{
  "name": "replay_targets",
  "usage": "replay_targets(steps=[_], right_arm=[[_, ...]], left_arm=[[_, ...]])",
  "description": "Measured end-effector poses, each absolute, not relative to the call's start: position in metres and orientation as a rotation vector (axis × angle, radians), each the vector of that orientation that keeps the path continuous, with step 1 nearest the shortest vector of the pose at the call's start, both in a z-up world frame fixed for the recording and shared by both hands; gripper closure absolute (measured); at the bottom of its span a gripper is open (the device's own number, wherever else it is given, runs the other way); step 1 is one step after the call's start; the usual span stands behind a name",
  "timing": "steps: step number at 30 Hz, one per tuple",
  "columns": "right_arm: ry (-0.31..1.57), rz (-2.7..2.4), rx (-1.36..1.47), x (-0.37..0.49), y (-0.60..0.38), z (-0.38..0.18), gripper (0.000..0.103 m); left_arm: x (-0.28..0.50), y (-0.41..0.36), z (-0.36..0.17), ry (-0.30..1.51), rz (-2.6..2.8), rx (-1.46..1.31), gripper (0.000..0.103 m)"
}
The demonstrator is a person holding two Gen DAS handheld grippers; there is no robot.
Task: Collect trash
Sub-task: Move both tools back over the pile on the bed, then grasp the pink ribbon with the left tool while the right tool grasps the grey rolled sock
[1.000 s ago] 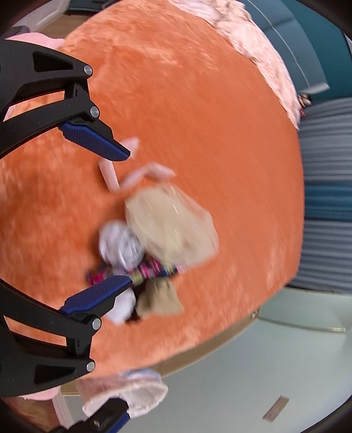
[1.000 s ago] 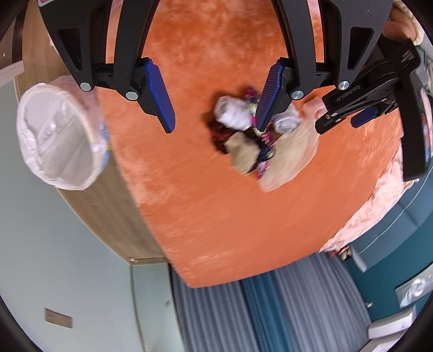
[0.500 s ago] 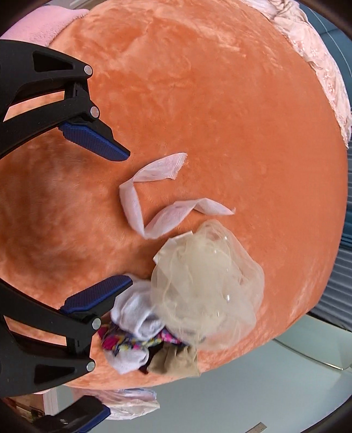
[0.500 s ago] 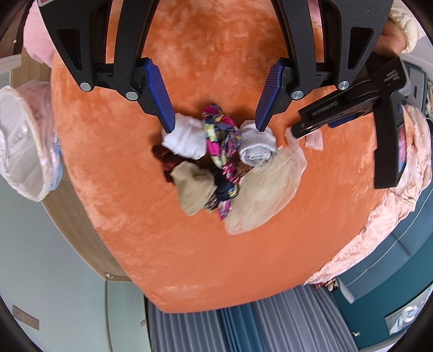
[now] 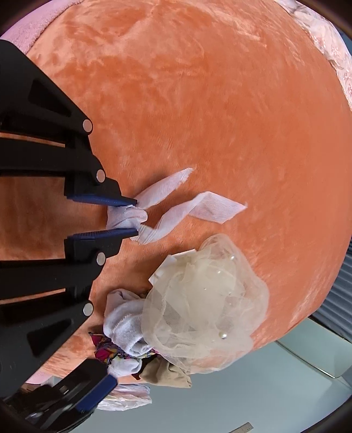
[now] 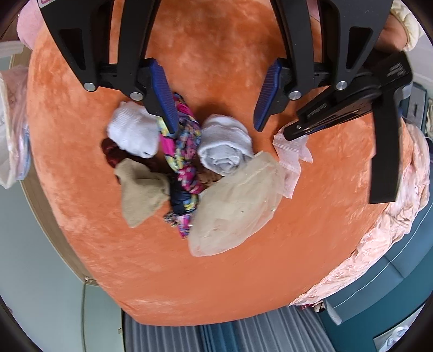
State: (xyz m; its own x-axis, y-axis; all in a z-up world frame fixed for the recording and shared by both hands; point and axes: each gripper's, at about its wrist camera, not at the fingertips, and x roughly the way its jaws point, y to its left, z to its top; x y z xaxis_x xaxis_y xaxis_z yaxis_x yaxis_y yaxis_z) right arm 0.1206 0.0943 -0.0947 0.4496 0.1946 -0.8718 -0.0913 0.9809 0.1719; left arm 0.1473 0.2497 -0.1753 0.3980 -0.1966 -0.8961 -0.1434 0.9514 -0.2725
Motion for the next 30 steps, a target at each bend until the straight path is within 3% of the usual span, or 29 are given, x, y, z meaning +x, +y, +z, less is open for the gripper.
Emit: replay_targets(steps=[10, 11, 13, 16, 30], right_arm=[[1.141, 0.156, 0.06, 0.15, 0.114, -0.127, 0.054], [1.146, 0.155, 0.057, 0.151, 0.114, -0.13, 0.064], [1.151, 0.162, 0.047, 0.151, 0.113, -0.133, 0.076], [1.136, 0.186, 0.061, 0.146, 0.108, -0.123, 0.082], [0.972, 0.217, 0.217, 0.106, 0.054, -0.038, 0.083]], left_arm=[[0.137, 0.26, -0.15, 1.117, -0.015, -0.282, 0.088], [0.141, 0.258, -0.148, 1.116, -0.015, -0.282, 0.088], [0.142, 0.256, -0.145, 1.111, -0.017, -0.278, 0.088], [0.143, 0.251, -0.136, 1.095, -0.024, -0.258, 0.088], [0.126, 0.194, -0.056, 0.958, -0.141, -0.198, 0.088]])
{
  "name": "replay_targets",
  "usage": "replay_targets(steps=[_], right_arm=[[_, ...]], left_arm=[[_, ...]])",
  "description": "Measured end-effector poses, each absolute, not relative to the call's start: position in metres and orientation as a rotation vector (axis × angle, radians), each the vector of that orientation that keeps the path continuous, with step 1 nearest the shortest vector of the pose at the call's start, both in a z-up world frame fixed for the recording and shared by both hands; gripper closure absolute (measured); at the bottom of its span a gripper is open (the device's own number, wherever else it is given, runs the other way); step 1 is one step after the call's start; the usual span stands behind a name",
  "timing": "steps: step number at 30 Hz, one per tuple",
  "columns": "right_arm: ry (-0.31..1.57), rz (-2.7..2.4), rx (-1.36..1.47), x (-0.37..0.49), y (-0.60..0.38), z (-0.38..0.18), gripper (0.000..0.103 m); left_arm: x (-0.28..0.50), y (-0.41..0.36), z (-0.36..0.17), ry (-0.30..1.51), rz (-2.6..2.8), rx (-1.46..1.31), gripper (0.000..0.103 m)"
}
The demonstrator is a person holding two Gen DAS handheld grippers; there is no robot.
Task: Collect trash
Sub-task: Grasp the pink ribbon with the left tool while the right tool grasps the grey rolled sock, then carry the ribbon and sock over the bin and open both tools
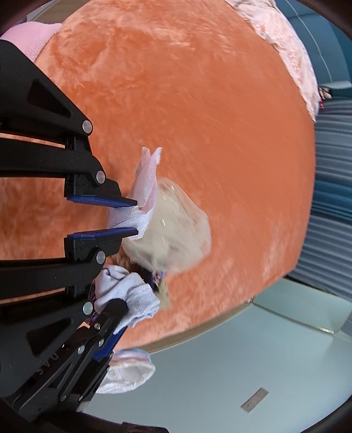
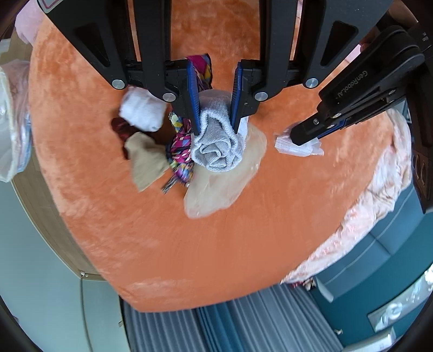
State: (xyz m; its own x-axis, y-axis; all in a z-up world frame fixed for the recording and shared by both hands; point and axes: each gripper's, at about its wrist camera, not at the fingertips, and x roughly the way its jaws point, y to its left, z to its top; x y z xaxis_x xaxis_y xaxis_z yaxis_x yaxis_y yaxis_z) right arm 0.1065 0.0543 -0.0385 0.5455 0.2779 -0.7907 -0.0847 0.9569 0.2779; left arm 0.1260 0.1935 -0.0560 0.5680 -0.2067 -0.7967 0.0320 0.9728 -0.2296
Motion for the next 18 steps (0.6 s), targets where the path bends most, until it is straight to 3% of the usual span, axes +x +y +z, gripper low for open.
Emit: replay_targets(steps=[6, 12, 18], right_arm=[[0.998, 0.188, 0.245, 0.084, 0.026, -0.052, 0.082], [1.115, 0.118, 0.253, 0.056, -0.001, -0.105, 0.077], [1.135, 0.11, 0.268, 0.037, -0.011, -0.117, 0.074]], left_arm=[[0.112, 0.173, -0.039, 0.933, -0.164, -0.159, 0.088], [0.1, 0.155, -0.047, 0.967, -0.176, -0.132, 0.088], [0.09, 0.141, -0.056, 0.991, -0.187, -0.101, 0.088]])
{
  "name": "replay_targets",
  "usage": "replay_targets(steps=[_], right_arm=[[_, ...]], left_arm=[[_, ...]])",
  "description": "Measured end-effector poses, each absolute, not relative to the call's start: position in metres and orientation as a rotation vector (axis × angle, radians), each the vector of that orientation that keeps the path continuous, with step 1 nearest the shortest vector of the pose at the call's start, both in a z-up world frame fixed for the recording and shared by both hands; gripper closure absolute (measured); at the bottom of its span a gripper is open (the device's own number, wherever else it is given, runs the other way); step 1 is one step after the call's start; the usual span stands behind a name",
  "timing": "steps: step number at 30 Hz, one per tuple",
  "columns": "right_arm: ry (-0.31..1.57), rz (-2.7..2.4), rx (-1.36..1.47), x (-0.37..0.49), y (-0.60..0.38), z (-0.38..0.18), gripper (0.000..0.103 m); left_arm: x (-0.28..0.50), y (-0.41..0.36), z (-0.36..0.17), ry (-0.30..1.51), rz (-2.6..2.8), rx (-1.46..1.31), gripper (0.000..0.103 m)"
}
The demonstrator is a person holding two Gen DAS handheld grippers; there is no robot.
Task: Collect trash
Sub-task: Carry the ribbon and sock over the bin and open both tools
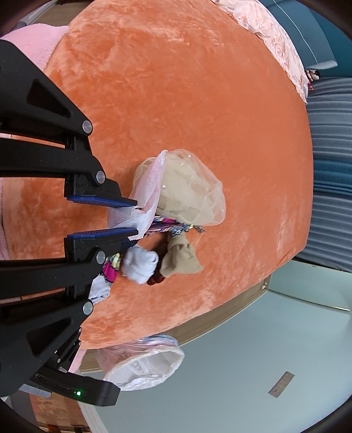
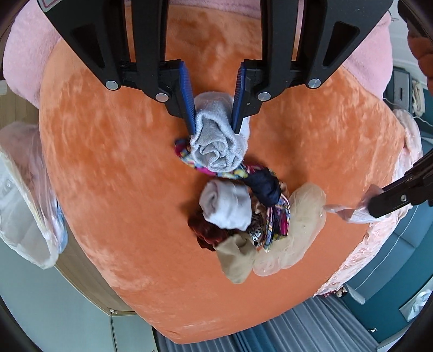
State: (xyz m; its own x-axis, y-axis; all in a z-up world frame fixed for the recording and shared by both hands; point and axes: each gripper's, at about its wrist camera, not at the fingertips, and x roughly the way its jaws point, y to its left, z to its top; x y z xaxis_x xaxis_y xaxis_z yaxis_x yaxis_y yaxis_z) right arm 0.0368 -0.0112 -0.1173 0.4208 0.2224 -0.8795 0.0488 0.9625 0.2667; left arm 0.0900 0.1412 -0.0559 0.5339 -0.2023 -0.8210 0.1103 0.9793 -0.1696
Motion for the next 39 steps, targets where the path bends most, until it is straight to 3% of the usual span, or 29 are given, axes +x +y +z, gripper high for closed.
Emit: replay_targets(steps=[5, 8, 15, 26, 39], right_arm=[[1.13, 0.121, 0.267, 0.037, -0.009, -0.122, 0.075], [1.113, 0.135, 0.253, 0.036, -0.01, -0.117, 0.083], [1.0, 0.12, 0.252, 0.035, -0.028, -0.07, 0.083], [0.799, -0.077, 0.339, 0.011, -0.134, 0.007, 0.083], [0.686, -0.3, 0.417, -0.019, -0.259, 0.033, 0.083]], left_arm=[[0.086, 0.129, -0.059, 0.998, -0.204, -0.077, 0.088], [0.083, 0.12, -0.056, 0.994, -0.218, -0.06, 0.088], [0.084, 0.089, -0.036, 0.962, -0.285, -0.027, 0.088], [0.093, 0.0, 0.018, 0.87, -0.474, -0.024, 0.088], [0.084, -0.131, 0.056, 0.819, -0.704, 0.031, 0.088]])
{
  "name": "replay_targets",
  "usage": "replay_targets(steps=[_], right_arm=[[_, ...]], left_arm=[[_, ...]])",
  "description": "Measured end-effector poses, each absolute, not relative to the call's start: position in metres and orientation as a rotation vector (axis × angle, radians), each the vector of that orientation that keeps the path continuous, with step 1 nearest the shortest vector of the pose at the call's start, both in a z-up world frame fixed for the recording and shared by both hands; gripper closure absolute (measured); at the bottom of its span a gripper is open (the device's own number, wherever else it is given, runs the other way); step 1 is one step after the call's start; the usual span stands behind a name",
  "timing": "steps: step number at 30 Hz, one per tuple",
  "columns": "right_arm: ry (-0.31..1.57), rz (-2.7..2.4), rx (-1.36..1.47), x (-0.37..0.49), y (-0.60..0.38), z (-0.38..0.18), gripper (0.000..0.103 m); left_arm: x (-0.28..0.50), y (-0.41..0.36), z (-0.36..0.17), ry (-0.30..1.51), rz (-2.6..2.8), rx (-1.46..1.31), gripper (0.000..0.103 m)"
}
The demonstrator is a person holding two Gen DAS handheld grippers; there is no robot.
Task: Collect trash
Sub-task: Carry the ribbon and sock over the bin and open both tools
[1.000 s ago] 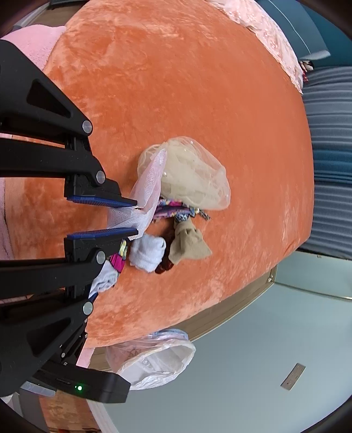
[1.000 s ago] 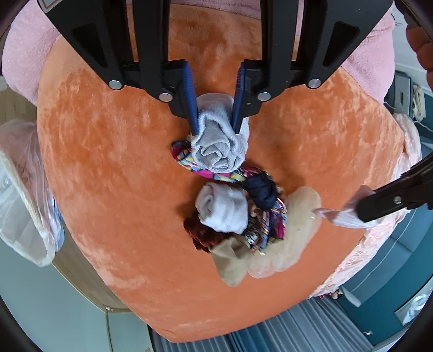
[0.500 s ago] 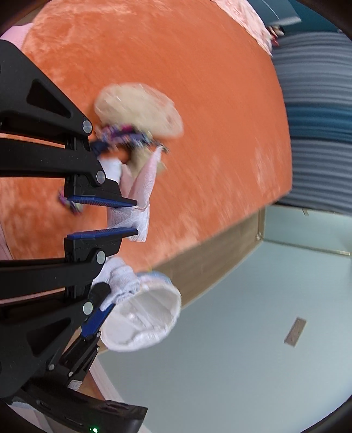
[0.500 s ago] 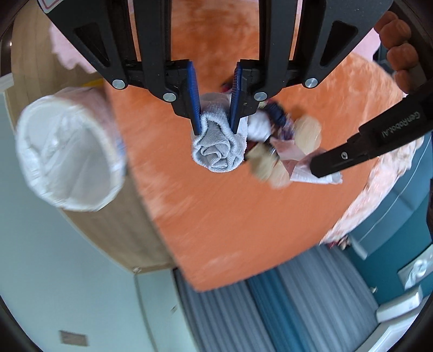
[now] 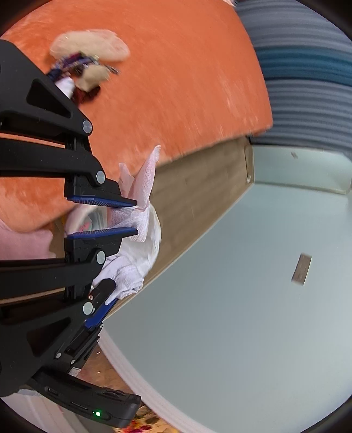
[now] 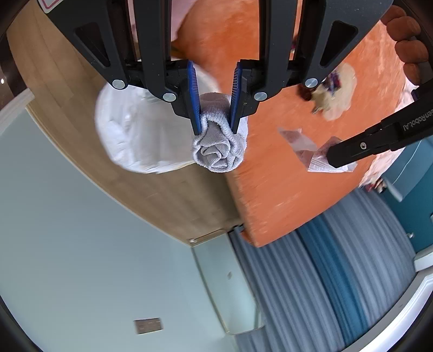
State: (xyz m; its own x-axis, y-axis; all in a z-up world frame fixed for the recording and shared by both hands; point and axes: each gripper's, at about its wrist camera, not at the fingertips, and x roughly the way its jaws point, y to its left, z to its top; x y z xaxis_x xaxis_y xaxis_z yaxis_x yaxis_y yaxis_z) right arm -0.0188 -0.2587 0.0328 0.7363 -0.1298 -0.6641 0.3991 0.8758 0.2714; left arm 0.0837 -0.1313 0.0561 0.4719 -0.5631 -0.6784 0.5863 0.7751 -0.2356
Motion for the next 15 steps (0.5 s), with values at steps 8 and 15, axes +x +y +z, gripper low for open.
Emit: replay_targets(steps=[8, 15], right_arm=[[0.691, -0.358, 0.447, -0.023, -0.296, 0.024, 0.083], [0.695, -0.353, 0.49, -0.014, -0.309, 0.018, 0.079]], left_arm=[[0.084, -0.195, 0.049, 0.853, -0.836, 0.039, 0.086], [0.094, -0.21, 0.043, 0.831, -0.792, 0.048, 0.051]])
